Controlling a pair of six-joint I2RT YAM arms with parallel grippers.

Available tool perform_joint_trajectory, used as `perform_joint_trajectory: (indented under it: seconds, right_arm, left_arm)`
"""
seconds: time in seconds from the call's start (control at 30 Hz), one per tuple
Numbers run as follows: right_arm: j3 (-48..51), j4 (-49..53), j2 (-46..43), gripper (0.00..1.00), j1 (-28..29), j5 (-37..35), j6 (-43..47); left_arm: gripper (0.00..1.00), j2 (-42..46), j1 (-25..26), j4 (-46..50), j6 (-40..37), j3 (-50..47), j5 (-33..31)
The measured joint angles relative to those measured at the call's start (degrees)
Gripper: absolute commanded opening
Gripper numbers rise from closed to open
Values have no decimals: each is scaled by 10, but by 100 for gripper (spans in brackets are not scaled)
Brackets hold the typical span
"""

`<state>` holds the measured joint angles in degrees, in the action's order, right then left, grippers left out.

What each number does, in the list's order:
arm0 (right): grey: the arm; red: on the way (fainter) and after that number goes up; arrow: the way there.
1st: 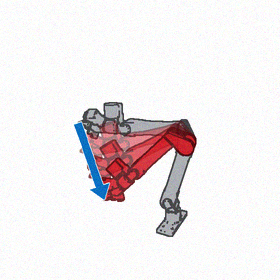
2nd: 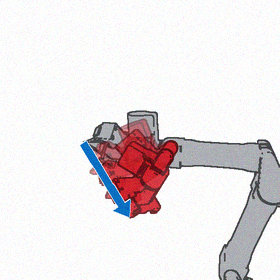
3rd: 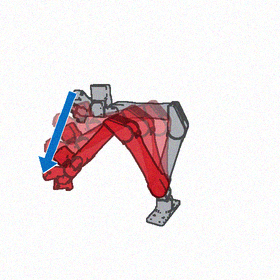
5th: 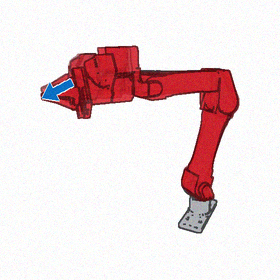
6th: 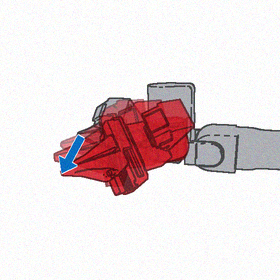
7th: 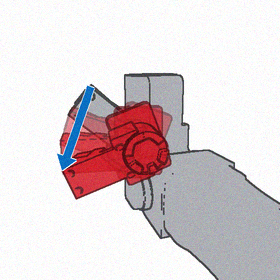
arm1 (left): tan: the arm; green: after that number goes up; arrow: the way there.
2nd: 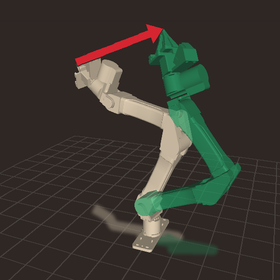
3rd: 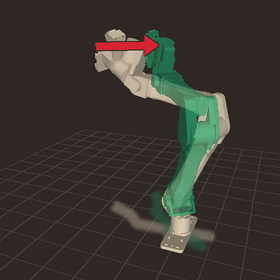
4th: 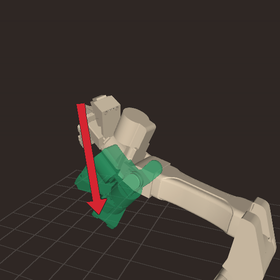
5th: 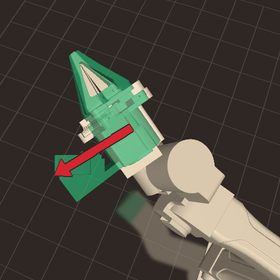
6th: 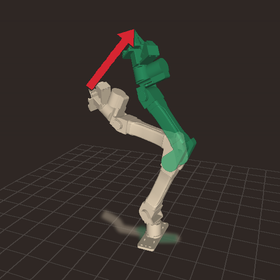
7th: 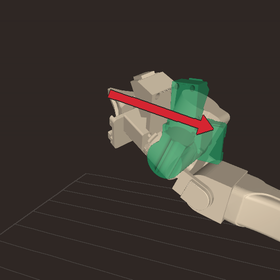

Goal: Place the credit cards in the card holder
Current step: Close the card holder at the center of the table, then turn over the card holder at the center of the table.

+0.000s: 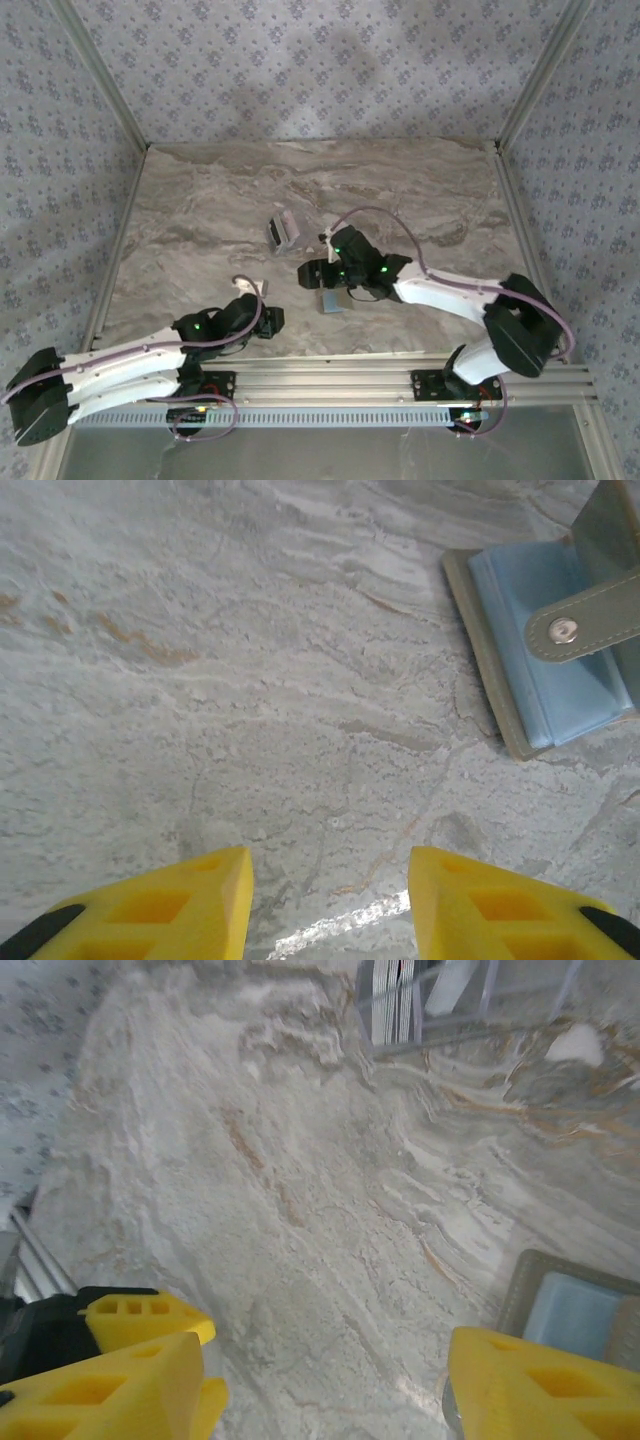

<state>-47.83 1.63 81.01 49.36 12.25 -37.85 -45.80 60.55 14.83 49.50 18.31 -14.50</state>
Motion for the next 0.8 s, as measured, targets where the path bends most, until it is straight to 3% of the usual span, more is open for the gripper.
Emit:
perform_joint_trajectory:
  seconds: [0.1, 0.23, 0.3, 0.5, 0.67, 0.8]
  right_arm:
    - [32, 16, -65, 52, -17, -5, 3]
    - [81, 42, -130, 24, -40, -21, 10]
    - [101, 49, -142, 21, -47, -27, 10]
    - [119, 57, -84, 24, -35, -52, 11]
    - [124, 41, -10, 43, -23, -73, 12]
    - [126, 25, 14, 52, -17, -87, 11]
  left_arm:
    - [45, -17, 0, 21, -17, 31, -1]
    - [44, -73, 0, 26, -43, 82, 4]
    - [44, -101, 0, 26, -57, 109, 9]
    - [44, -180, 0, 25, -98, 202, 19]
    - [41, -256, -1, 21, -121, 261, 30]
    - [37, -306, -15, 13, -130, 278, 49]
